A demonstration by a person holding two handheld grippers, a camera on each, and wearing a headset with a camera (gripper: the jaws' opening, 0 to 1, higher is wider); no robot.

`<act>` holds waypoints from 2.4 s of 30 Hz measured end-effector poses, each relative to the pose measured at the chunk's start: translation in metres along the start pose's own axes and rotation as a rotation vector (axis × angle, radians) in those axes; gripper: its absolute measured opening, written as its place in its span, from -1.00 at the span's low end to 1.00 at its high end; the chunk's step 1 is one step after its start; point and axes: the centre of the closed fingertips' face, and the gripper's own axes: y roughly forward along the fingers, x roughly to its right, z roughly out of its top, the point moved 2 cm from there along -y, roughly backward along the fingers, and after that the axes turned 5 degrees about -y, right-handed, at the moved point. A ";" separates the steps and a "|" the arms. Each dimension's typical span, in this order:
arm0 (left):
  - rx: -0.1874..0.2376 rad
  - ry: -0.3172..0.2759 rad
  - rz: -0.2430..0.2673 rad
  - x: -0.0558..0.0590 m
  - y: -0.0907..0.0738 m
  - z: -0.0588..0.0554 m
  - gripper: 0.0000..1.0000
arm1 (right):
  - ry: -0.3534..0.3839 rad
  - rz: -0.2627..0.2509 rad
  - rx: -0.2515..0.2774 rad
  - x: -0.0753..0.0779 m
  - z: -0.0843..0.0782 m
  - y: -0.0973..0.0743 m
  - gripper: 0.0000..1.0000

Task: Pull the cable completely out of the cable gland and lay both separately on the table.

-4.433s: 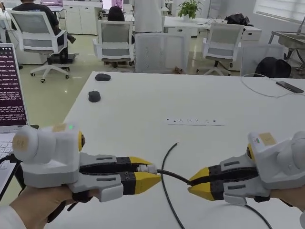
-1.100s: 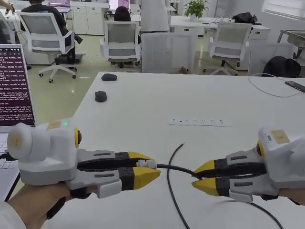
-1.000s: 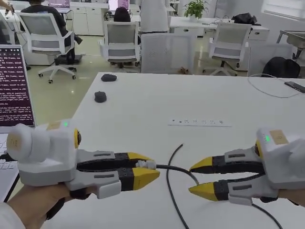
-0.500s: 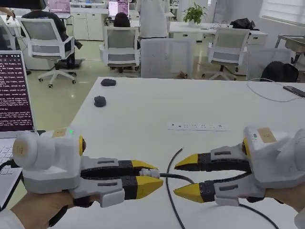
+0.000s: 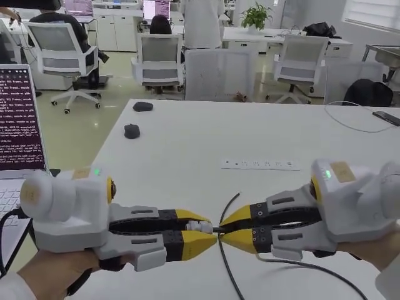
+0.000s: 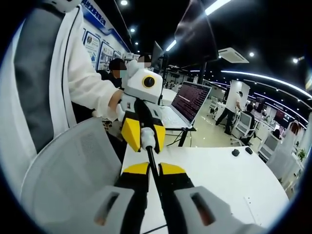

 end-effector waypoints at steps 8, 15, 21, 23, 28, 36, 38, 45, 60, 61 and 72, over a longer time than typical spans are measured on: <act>0.009 -0.001 0.004 -0.002 0.000 0.001 -0.67 | 0.004 -0.003 -0.007 0.002 -0.002 0.001 -0.89; 0.014 -0.006 0.019 -0.006 -0.006 0.001 -0.67 | 0.036 -0.018 -0.025 0.006 -0.013 -0.001 -0.90; 0.016 -0.010 0.022 -0.008 -0.008 0.001 -0.67 | 0.054 -0.027 -0.043 0.008 -0.022 -0.004 -0.90; 0.022 -0.014 0.023 -0.009 -0.008 0.002 -0.67 | 0.056 -0.032 -0.056 0.008 -0.026 -0.006 -0.90; 0.028 -0.018 0.027 -0.011 -0.009 0.003 -0.67 | 0.073 -0.042 -0.060 0.008 -0.032 -0.010 -0.90; 0.043 -0.029 0.030 -0.011 -0.009 0.006 -0.67 | 0.092 -0.048 -0.067 0.006 -0.039 -0.013 -0.91; 0.043 -0.029 0.031 -0.011 -0.009 0.006 -0.67 | 0.095 -0.049 -0.067 0.006 -0.039 -0.013 -0.91; 0.044 -0.029 0.029 -0.009 -0.007 0.007 -0.67 | 0.106 -0.049 -0.072 0.004 -0.043 -0.012 -0.91; 0.012 -0.022 0.028 -0.006 -0.005 0.004 -0.68 | 0.098 -0.045 -0.044 0.006 -0.030 0.002 -0.63; 0.011 -0.021 0.028 -0.006 -0.004 0.004 -0.68 | 0.095 -0.043 -0.034 0.005 -0.027 0.004 -0.63; 0.016 -0.018 0.032 -0.006 -0.005 0.005 -0.68 | 0.067 -0.014 0.015 0.004 -0.007 0.011 -0.83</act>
